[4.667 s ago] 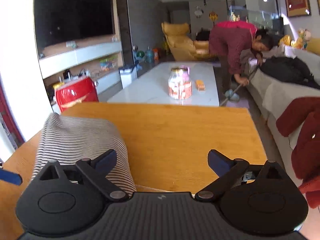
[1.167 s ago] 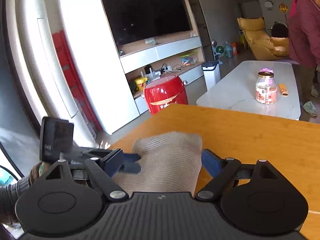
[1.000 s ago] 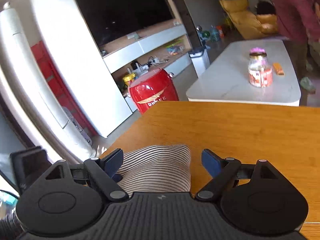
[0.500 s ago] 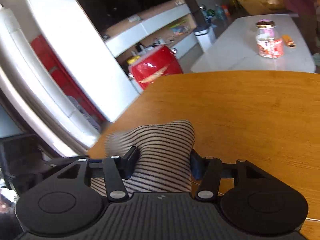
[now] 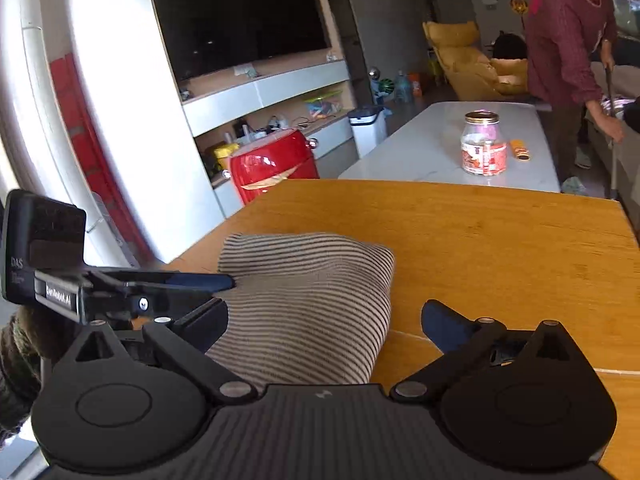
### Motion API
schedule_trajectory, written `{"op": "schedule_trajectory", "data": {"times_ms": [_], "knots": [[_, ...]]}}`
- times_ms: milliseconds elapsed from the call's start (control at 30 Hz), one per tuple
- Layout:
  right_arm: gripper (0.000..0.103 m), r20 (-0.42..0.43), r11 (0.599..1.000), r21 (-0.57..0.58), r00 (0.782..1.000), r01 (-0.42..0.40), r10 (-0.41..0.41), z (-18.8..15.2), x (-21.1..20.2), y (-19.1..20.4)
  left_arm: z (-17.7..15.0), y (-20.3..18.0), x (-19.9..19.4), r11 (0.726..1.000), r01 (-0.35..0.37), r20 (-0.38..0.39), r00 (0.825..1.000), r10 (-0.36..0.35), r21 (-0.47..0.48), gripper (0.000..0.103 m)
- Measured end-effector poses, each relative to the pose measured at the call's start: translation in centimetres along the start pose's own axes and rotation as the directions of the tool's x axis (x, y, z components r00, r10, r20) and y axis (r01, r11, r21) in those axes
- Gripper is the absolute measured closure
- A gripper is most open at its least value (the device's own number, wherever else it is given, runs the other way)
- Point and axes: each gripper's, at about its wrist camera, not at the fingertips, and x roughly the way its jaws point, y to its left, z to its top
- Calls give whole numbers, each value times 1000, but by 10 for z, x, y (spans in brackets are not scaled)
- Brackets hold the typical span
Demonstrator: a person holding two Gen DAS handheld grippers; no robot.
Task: Fold clothes
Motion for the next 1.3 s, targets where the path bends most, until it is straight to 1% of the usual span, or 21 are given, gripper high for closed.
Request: {"op": "schedule_trajectory", "data": {"times_ms": [67,133,200,233,300,433,467,500,533,567,633,667,733,800,867,933,967,1033,1067,1167,1300], "knots": [[0,-65,999,-44,998,-6,3,-16,6,15,-1,-1,0,1000,-7,-1,1000,7,6,7],[0,-87,1000,-13,996,-21,20,-31,12,23,-2,-4,-1,1000,-22,-4,1000,22,17,7],[0,-102,989,131,992,-67,81,-39,19,15,-4,-5,-2,999,-38,-6,999,38,25,7],[0,-79,976,196,990,-98,115,-41,18,11,-4,-5,-4,999,-44,-8,999,44,24,7],[0,-82,963,238,985,-129,153,-39,19,11,-6,-3,-6,999,-50,-12,999,50,17,7],[1,-112,958,222,972,-179,207,-33,18,18,-6,1,-8,998,-57,-9,998,57,6,7],[6,-113,957,221,970,-186,215,-31,17,20,-6,2,-8,998,-60,-9,998,60,0,7],[10,-90,961,193,972,-196,216,-28,10,24,-6,4,-9,998,-63,-9,998,63,-6,7],[18,-88,969,160,976,-186,201,-27,8,27,-6,5,-9,998,-65,-7,998,65,-13,7],[21,-93,977,128,979,-169,182,-27,6,31,-6,9,-11,998,-58,-6,998,58,-29,7],[24,-100,989,63,985,-136,142,-27,4,37,-4,16,-14,998,-33,-3,999,33,-61,7],[24,-111,991,60,986,-122,128,-30,7,36,-3,17,-16,997,-24,1,1000,24,-67,8],[21,-137,993,71,985,-95,104,-38,15,32,0,13,-24,996,-45,6,999,45,-79,11],[21,-135,994,67,986,-87,95,-40,16,31,3,6,-35,993,-76,14,997,78,-87,10],[21,-129,995,60,988,-80,87,-41,15,32,1,-3,-49,993,-88,26,996,91,-81,10],[20,-121,995,50,989,-81,87,-42,16,32,-7,-9,-55,991,-106,6,994,107,-77,11],[20,-119,995,49,989,-84,90,-42,16,32,-11,-10,-55,989,-128,-14,992,127,-70,15],[19,-119,994,47,988,-94,99,-41,16,30,-21,-13,-49,982,-186,-64,981,184,-40,38],[19,-122,994,45,987,-102,107,-38,13,28,-24,-11,-47,979,-197,-79,978,193,-44,40],[19,-122,993,31,986,-114,117,-27,8,23,-29,-1,-46,979,-178,-87,982,170,-94,40],[19,-87,996,-21,993,-82,80,-5,12,23,-31,1,-43,981,-175,-87,982,168,-79,35]]}}
